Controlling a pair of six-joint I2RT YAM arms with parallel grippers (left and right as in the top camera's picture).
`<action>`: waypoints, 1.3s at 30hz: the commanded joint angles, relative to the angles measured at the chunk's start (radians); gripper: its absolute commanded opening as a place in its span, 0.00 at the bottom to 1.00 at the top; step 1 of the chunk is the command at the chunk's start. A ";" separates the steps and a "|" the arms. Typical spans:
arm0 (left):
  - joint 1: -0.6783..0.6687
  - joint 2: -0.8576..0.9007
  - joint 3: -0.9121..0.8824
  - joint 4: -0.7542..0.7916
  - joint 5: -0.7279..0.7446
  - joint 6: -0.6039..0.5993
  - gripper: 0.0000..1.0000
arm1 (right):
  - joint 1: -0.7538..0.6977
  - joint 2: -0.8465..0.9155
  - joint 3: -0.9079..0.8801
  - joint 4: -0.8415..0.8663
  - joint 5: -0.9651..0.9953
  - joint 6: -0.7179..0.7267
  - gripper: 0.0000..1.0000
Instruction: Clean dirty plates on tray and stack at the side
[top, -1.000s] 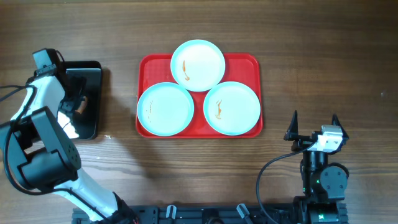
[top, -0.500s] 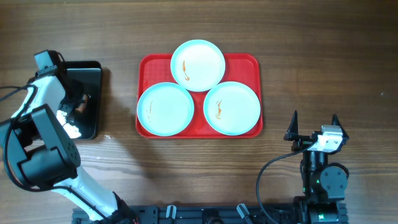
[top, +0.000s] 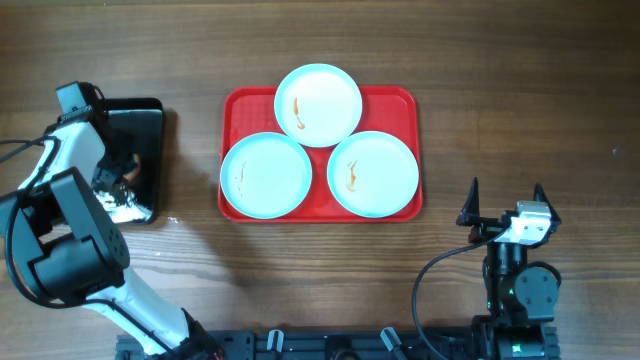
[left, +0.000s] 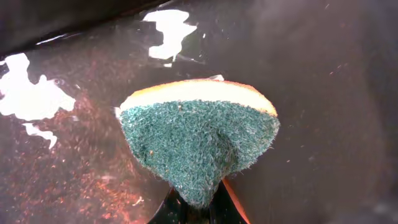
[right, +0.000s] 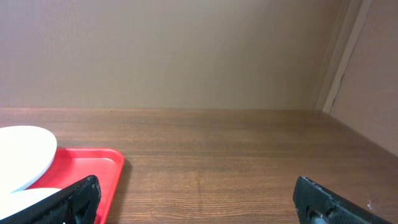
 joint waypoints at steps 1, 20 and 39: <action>0.003 -0.054 -0.008 -0.023 0.000 0.001 0.04 | -0.006 -0.010 -0.001 0.004 -0.015 -0.008 1.00; 0.003 -0.302 -0.008 -0.026 0.196 0.018 0.04 | -0.006 -0.010 -0.001 0.004 -0.015 -0.008 1.00; 0.003 -0.311 -0.050 0.011 0.215 0.321 0.04 | -0.006 -0.010 -0.001 0.004 -0.015 -0.008 1.00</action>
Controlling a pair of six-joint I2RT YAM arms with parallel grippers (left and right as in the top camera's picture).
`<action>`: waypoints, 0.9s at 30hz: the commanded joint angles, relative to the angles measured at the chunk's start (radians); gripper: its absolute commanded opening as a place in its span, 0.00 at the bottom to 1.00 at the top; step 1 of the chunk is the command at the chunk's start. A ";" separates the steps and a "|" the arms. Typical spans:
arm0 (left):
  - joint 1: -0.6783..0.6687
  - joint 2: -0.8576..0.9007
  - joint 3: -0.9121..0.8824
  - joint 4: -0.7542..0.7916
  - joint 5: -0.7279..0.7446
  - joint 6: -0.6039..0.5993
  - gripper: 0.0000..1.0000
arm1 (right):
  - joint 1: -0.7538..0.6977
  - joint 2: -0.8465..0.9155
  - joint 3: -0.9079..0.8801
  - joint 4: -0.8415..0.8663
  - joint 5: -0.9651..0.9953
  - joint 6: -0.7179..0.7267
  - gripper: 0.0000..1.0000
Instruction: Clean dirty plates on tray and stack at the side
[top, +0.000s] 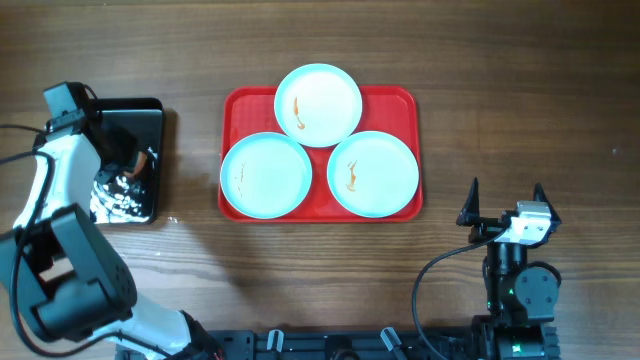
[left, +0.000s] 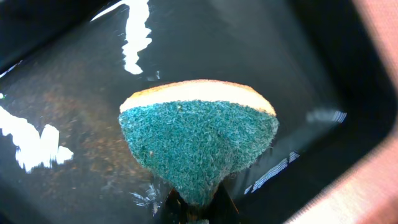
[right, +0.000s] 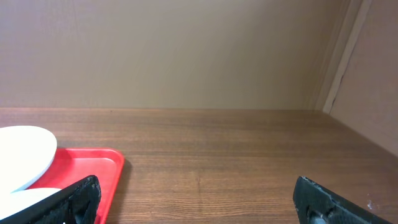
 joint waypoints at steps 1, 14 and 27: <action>0.003 -0.149 0.019 0.031 0.077 0.067 0.04 | -0.006 -0.010 -0.001 0.003 -0.015 -0.008 1.00; 0.002 -0.196 -0.044 0.079 0.100 0.270 0.04 | -0.006 -0.010 -0.001 0.003 -0.015 -0.008 1.00; 0.003 -0.191 -0.058 0.138 0.091 0.322 0.04 | -0.006 -0.010 -0.001 0.003 -0.015 -0.008 1.00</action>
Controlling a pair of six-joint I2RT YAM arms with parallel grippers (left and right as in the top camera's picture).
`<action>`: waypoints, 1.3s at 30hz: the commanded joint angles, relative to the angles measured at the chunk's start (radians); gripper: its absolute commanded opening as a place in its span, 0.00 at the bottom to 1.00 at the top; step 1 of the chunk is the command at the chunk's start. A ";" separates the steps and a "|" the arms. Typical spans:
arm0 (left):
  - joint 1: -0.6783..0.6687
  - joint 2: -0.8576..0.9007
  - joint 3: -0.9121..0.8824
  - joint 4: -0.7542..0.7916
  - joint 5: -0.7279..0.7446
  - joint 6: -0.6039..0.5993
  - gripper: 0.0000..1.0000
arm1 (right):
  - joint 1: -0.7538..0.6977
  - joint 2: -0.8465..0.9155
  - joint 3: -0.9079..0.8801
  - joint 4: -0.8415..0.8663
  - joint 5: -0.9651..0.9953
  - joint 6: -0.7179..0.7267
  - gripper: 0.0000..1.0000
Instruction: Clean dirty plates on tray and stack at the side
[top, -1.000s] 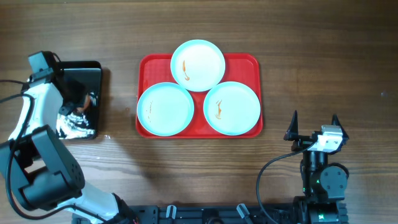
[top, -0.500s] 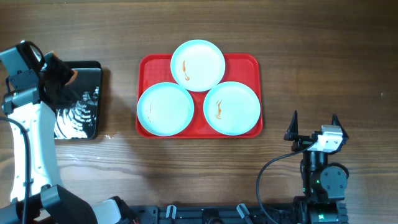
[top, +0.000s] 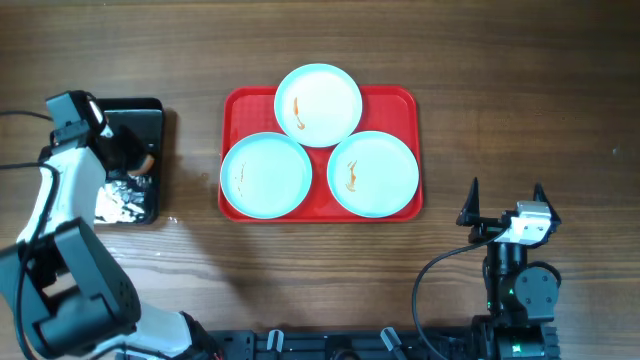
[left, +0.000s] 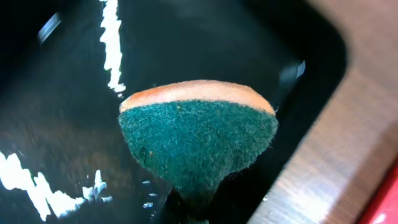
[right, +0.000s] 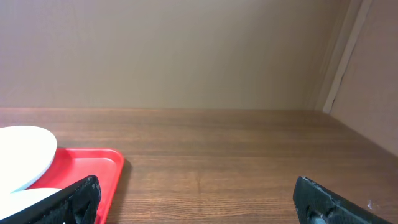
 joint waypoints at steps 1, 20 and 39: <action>0.003 -0.145 0.038 0.040 0.008 0.045 0.04 | -0.006 -0.010 -0.001 0.004 -0.015 -0.008 1.00; 0.023 -0.269 0.038 0.136 0.249 -0.042 0.04 | -0.006 -0.010 -0.001 0.004 -0.015 -0.008 1.00; 0.154 -0.269 0.038 0.182 0.436 -0.118 0.04 | -0.006 -0.010 -0.001 0.004 -0.015 -0.008 1.00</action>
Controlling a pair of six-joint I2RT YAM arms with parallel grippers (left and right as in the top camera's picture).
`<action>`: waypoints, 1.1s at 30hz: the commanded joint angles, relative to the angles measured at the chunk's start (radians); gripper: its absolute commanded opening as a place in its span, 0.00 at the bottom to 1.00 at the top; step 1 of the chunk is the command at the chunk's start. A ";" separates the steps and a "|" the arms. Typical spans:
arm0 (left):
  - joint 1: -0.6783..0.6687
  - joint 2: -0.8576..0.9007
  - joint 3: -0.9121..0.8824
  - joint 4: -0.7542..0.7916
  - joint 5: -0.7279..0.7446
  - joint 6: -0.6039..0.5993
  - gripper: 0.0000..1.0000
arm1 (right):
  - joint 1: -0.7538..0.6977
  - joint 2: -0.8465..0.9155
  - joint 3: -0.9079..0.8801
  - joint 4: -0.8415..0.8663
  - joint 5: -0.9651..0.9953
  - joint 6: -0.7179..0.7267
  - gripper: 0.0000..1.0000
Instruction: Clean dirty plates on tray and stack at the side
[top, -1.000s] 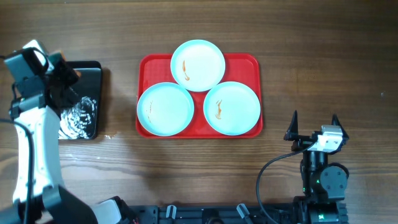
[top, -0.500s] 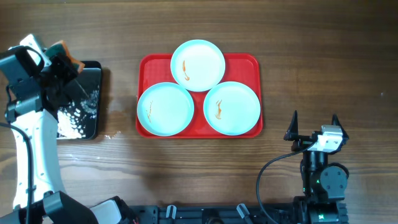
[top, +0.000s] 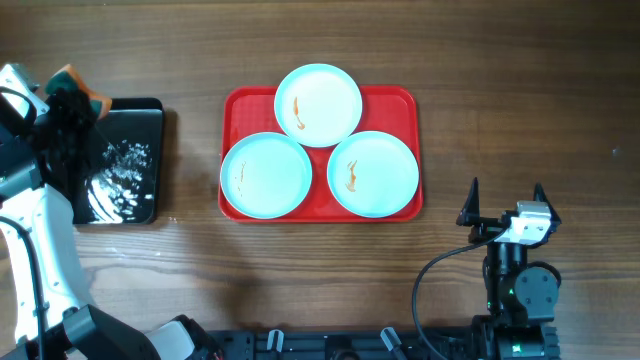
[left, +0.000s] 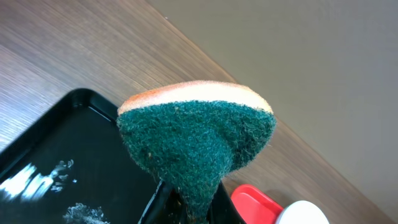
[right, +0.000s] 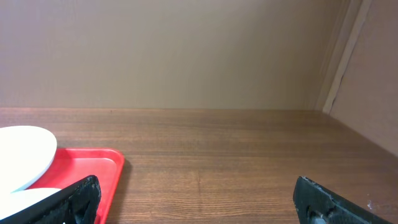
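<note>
Three pale blue plates lie on the red tray (top: 405, 100): one at the back (top: 318, 105), one front left (top: 266, 175), one front right (top: 373, 173), each with orange smears. My left gripper (left: 196, 208) is shut on a green and orange sponge (left: 196, 140), raised above the back left corner of the black water tray (top: 125, 165); the sponge (top: 78, 82) shows there in the overhead view. My right gripper (top: 505, 205) stands open at the front right, far from the plates, with nothing between its fingers.
The black water tray holds soapy water with white foam (top: 125, 160). A few drops lie on the wood by its front right corner (top: 172, 218). A wall rises behind the table in the wrist views.
My left gripper has risen with the sponge from inside the black tray to above its back left corner, and its camera now looks across the table. The right arm is unchanged.
My left gripper held the sponge low in the black tray's water, near the front. At the following moments it held it further back and toward the tray's right side. Now the sponge is lifted clear of the water. Plates and right arm stayed put.
</note>
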 joint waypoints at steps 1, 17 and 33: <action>0.003 -0.003 0.010 0.003 0.069 -0.011 0.04 | -0.006 -0.010 -0.001 0.004 -0.015 -0.008 1.00; 0.003 -0.003 0.010 -0.001 0.068 -0.013 0.04 | -0.006 -0.010 -0.001 0.004 -0.015 -0.008 1.00; 0.003 -0.003 0.010 -0.008 0.067 -0.013 0.04 | -0.006 -0.010 -0.001 0.004 -0.015 -0.008 1.00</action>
